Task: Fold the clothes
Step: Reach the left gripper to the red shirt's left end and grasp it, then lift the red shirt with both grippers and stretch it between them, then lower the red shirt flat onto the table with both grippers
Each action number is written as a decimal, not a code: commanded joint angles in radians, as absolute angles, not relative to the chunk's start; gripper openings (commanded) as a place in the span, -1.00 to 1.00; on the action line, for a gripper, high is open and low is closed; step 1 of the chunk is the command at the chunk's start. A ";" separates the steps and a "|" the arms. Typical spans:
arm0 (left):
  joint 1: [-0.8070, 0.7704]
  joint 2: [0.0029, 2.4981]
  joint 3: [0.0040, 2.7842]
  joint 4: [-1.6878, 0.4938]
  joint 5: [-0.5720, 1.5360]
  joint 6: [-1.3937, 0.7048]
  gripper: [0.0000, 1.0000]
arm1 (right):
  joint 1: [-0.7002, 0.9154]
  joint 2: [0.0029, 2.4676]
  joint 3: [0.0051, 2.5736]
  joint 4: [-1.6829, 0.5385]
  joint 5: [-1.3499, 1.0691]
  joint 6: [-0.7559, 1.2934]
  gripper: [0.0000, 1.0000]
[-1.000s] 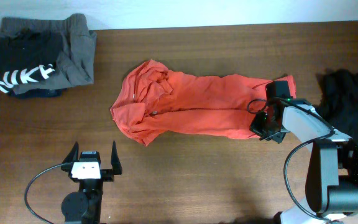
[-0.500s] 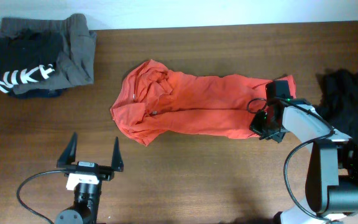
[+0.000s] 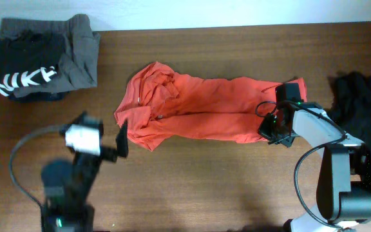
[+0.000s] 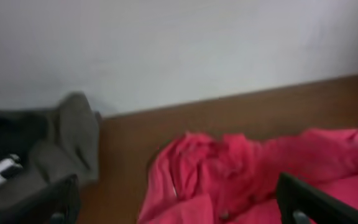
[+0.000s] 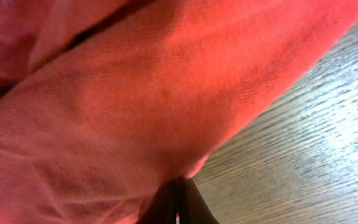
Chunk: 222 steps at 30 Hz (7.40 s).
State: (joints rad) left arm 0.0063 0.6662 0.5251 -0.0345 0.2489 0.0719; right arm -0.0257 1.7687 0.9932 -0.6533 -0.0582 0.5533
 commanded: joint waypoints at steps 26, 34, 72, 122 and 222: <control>-0.064 1.414 1.025 -0.536 0.158 -0.359 0.99 | -0.028 1.774 0.986 -0.638 -0.079 0.566 -0.92; -0.102 1.539 1.022 -0.609 -0.023 -0.634 0.98 | -0.027 1.774 0.986 -0.640 -0.080 0.566 -0.92; -0.100 1.818 1.033 -0.527 0.057 -0.747 0.04 | -0.028 1.774 0.986 -0.650 -0.079 0.566 -0.92; -0.353 1.388 1.456 -0.985 -0.285 -0.617 -0.98 | -0.028 1.255 1.308 -1.282 0.181 0.694 -0.92; -0.247 1.946 1.456 -0.959 0.138 -0.056 0.86 | -0.027 1.629 1.306 -1.379 0.213 0.684 0.97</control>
